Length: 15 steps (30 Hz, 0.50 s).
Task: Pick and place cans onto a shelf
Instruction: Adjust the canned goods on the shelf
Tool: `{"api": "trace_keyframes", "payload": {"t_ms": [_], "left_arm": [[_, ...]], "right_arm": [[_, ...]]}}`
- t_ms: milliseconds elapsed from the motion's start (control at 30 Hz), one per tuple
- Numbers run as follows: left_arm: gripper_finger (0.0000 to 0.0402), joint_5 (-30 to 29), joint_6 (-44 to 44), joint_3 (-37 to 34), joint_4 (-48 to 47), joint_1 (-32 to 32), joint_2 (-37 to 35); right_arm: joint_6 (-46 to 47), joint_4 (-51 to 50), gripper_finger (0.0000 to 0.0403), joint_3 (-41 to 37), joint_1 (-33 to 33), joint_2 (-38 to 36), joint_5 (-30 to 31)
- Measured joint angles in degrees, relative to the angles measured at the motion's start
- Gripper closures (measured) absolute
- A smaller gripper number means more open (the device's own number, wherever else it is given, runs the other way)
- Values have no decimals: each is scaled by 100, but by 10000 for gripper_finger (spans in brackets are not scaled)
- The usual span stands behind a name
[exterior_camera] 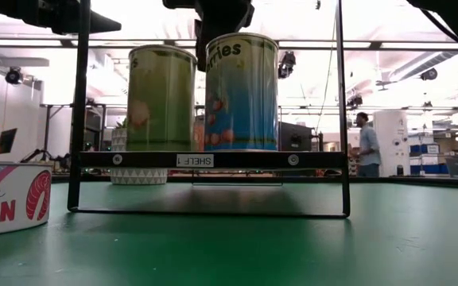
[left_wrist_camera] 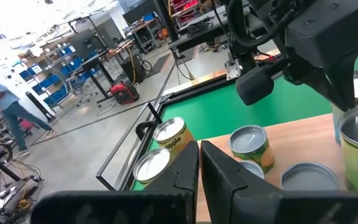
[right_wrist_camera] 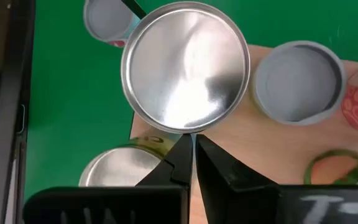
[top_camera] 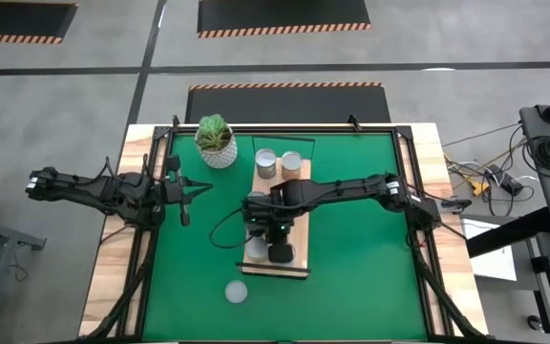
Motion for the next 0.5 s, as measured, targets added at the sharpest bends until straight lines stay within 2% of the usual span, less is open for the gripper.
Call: {"api": "trace_keyframes", "payload": {"t_ms": [233,500], "left_arm": [[402,0,2,0,0,0,0],[402,-2,1,0,0,0,0]], "right_arm": [[-72,223,392,-2,-2,11,7],[46,-263,392,62,-10,-102,35]]}}
